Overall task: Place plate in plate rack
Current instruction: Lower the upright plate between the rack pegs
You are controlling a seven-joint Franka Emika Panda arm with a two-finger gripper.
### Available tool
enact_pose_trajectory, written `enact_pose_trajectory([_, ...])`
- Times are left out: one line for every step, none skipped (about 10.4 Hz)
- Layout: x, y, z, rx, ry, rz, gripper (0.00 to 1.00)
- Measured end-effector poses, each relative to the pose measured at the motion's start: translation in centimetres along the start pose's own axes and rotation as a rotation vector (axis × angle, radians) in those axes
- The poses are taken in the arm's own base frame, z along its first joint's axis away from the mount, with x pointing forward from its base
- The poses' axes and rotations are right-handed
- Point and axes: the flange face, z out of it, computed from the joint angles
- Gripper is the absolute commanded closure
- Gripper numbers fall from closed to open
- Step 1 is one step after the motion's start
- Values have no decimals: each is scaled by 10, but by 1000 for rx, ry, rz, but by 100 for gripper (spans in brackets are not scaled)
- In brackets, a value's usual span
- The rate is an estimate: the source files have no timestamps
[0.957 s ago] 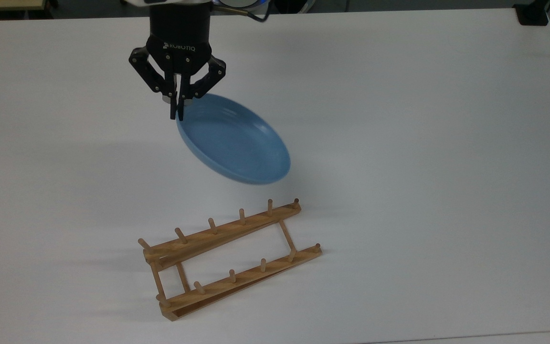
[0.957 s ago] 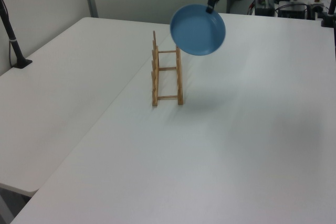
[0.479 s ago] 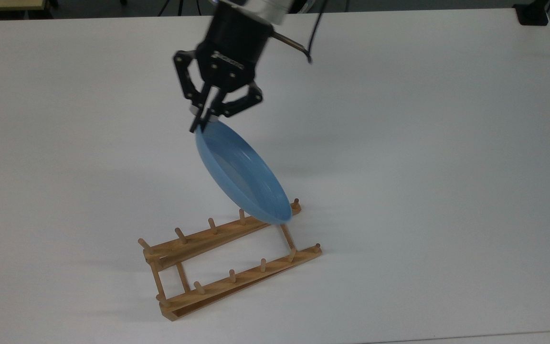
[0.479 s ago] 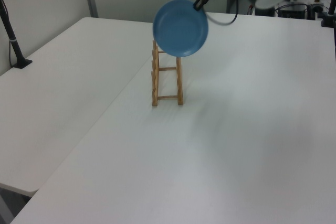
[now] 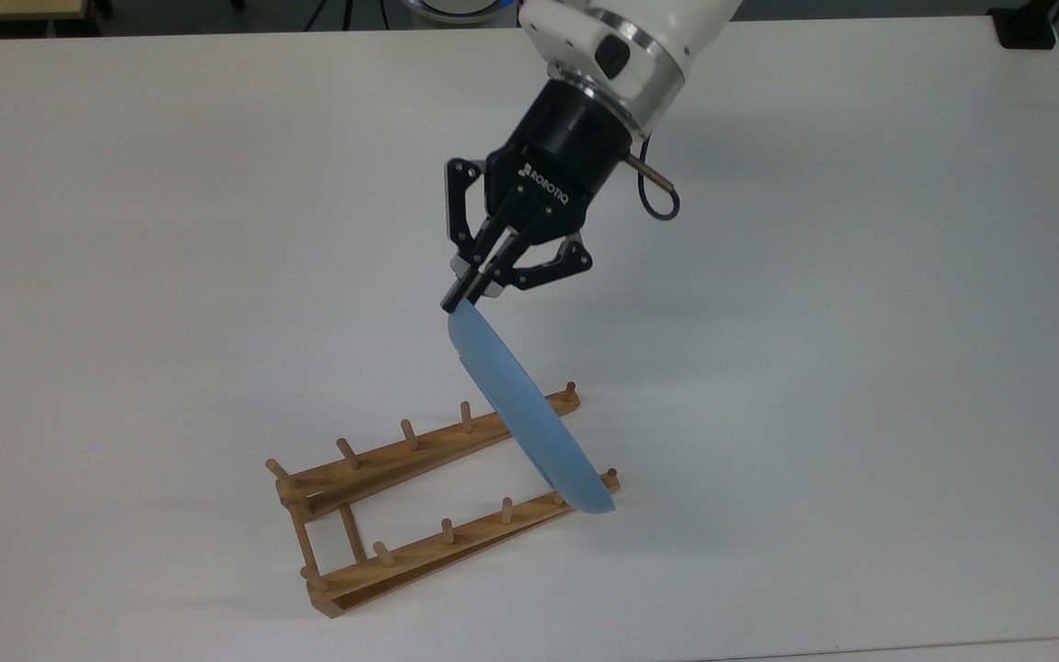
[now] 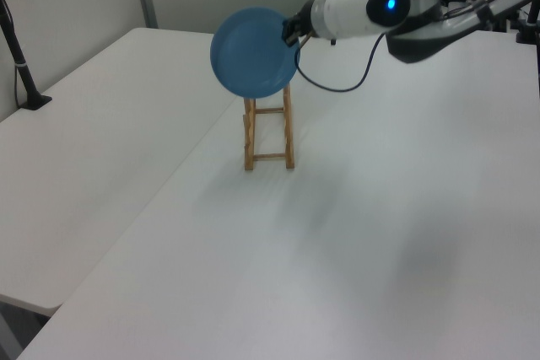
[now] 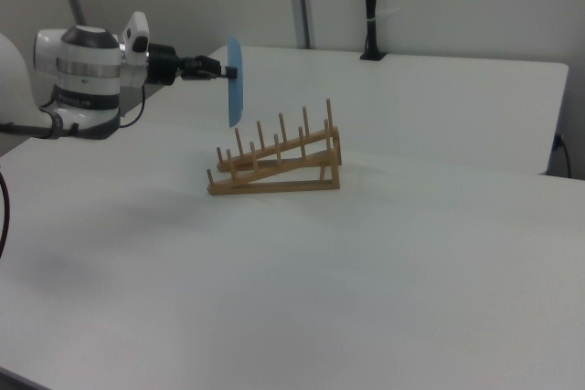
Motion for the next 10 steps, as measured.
enact_pose_trajectory([-7,-7,4,-8,4,-21,100])
enact_pose_trajectory([-14,-12,8,-20,4,-37,100])
enact_pose_trajectory([-20,-15,13,-35,0,-46,100])
enact_pose_trajectory([-28,-20,18,-49,-8,-60,100])
enact_pose_trajectory([-35,-25,23,-52,-12,-72,100])
enact_pose_trajectory([-40,-29,26,-53,-11,-84,100])
enact_pose_trajectory([-43,-31,27,-52,-12,-87,100])
enact_pose_trajectory([-46,-34,27,-49,-14,-91,100])
enact_pose_trajectory([-50,-38,27,-49,-18,-98,100])
enact_pose_trajectory([-56,-41,27,-59,-26,-108,77])
